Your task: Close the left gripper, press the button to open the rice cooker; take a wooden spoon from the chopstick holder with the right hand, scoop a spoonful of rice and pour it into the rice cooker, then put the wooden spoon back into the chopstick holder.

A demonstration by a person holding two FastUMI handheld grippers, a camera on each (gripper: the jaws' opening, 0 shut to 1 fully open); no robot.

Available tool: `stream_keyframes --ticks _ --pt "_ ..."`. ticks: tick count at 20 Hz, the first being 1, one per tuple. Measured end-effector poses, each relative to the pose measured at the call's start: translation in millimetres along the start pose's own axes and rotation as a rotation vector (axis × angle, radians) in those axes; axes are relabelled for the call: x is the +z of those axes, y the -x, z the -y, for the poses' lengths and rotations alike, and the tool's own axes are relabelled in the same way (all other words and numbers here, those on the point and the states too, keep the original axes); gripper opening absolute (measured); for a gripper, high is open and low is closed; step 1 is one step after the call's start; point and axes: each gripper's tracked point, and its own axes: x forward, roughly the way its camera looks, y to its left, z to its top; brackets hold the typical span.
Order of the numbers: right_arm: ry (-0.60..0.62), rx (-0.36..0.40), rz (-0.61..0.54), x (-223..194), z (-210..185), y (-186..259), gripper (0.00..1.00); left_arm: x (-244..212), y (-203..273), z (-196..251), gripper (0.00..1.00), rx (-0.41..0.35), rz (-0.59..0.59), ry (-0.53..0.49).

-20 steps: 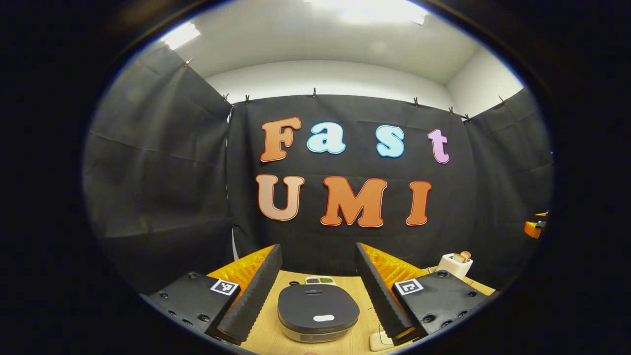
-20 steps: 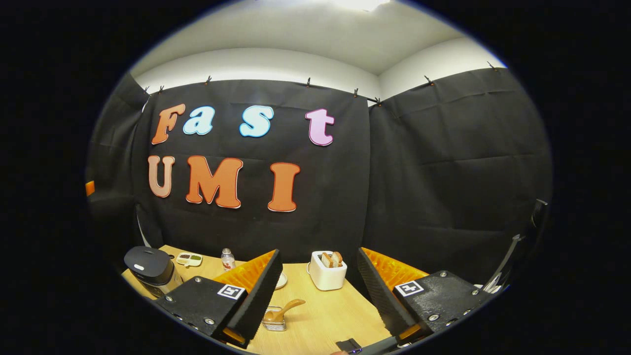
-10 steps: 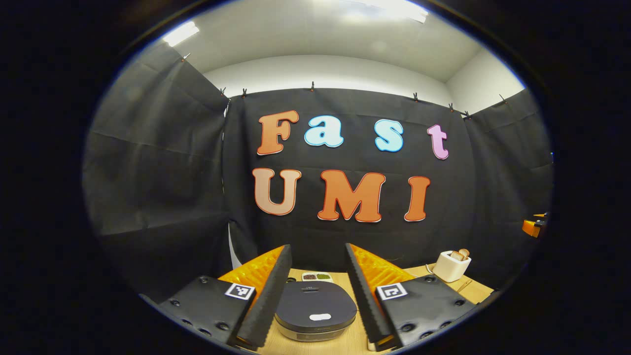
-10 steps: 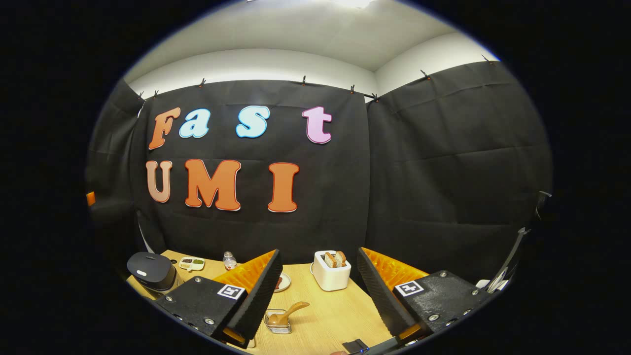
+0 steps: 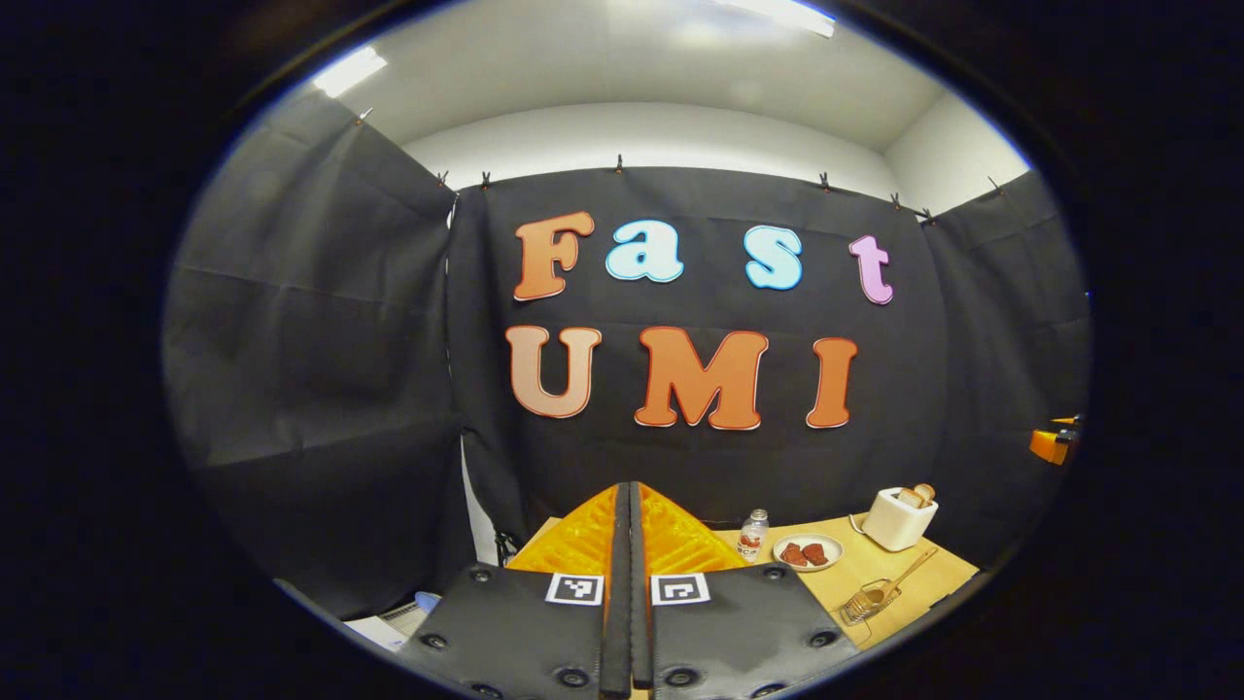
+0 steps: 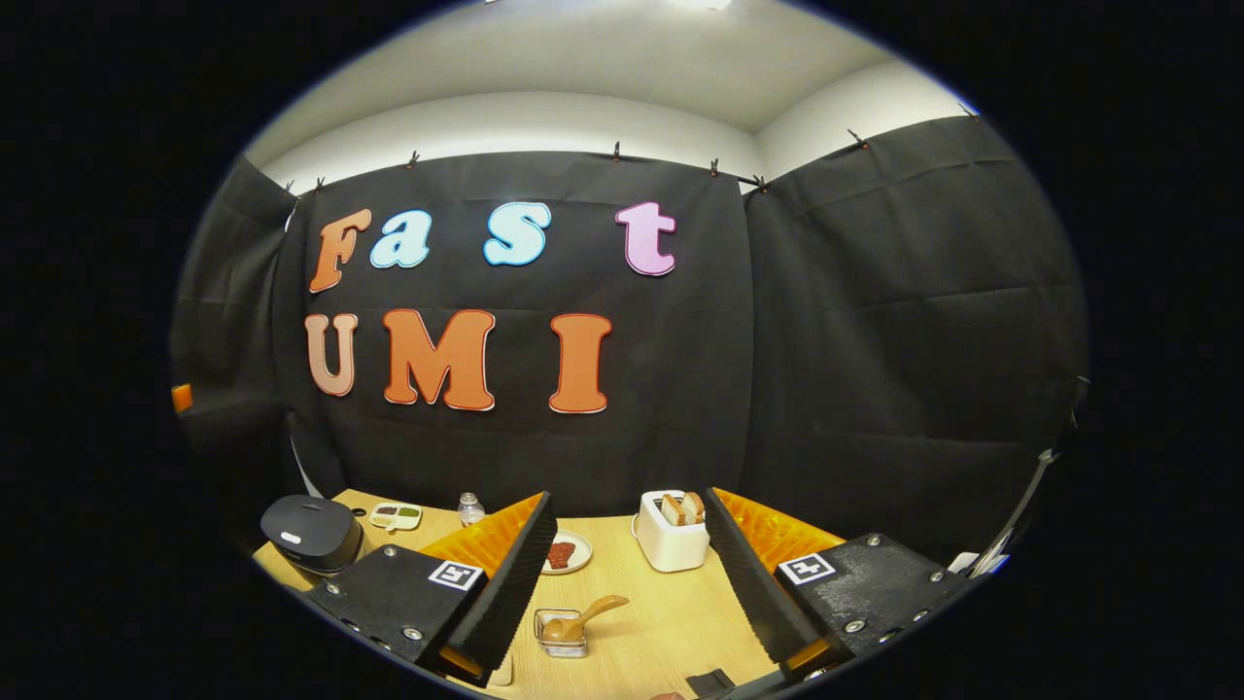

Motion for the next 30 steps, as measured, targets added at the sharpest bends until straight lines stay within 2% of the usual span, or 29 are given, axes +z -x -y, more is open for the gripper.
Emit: stream_keyframes --ticks 1,4,5,6,7,9,10,12,13,14,16,17,20,22,25,26,27,30 --pt "-0.001 -0.007 0.001 -1 1 0 0.95 -5 -3 2 0.04 -0.016 -0.008 -0.001" --pt "-0.013 0.001 -0.004 -4 -6 6 0.95 -29 -12 5 0.04 -0.049 -0.073 -0.019" --pt "-0.009 0.006 -0.006 -6 -6 7 1.00 -36 -16 7 0.04 -0.061 -0.092 -0.021" --pt "-0.004 0.004 -0.006 -6 -5 8 1.00 -45 -21 10 0.04 -0.074 -0.109 -0.021" --pt "0.000 0.000 -0.006 -7 -2 8 0.95 -56 -28 11 0.04 -0.080 -0.132 -0.026" --pt "0.001 -0.008 -0.014 -10 3 8 0.95 -78 -39 15 0.04 -0.097 -0.178 -0.033" --pt "0.000 -0.010 -0.018 -12 4 8 1.00 -92 -42 19 0.04 -0.111 -0.206 -0.020" --pt "-0.002 -0.016 -0.029 -16 7 7 1.00 -122 -52 21 0.04 -0.134 -0.278 0.012" --pt "-0.005 -0.018 -0.034 -19 7 6 1.00 -136 -57 19 0.04 -0.136 -0.309 0.017" --pt "-0.009 -0.018 -0.040 -21 8 5 0.95 -150 -61 14 0.04 -0.134 -0.345 0.016" --pt "-0.017 -0.015 -0.056 -28 6 3 0.95 -179 -68 12 0.04 -0.145 -0.410 0.006" --pt "-0.020 -0.015 -0.063 -32 6 3 0.95 -193 -69 11 0.07 -0.149 -0.445 -0.002" --pt "-0.018 -0.019 -0.088 -42 8 -1 0.95 -228 -75 12 0.04 -0.154 -0.528 -0.031" --pt "-0.016 -0.022 -0.104 -49 10 -2 0.95 -244 -75 19 0.04 -0.175 -0.563 -0.019" --pt "-0.023 -0.024 -0.123 -57 11 -7 0.95 -266 -82 20 0.04 -0.167 -0.601 -0.022" --pt "-0.026 -0.022 -0.128 -59 10 -9 0.95 -270 -82 22 0.00 -0.168 -0.613 -0.010" --pt "-0.027 -0.022 -0.132 -61 9 -10 0.95 -272 -83 23 0.04 -0.169 -0.621 0.000" --pt "-0.033 -0.019 -0.150 -67 8 -13 0.95 -281 -89 22 0.04 -0.169 -0.647 0.001"
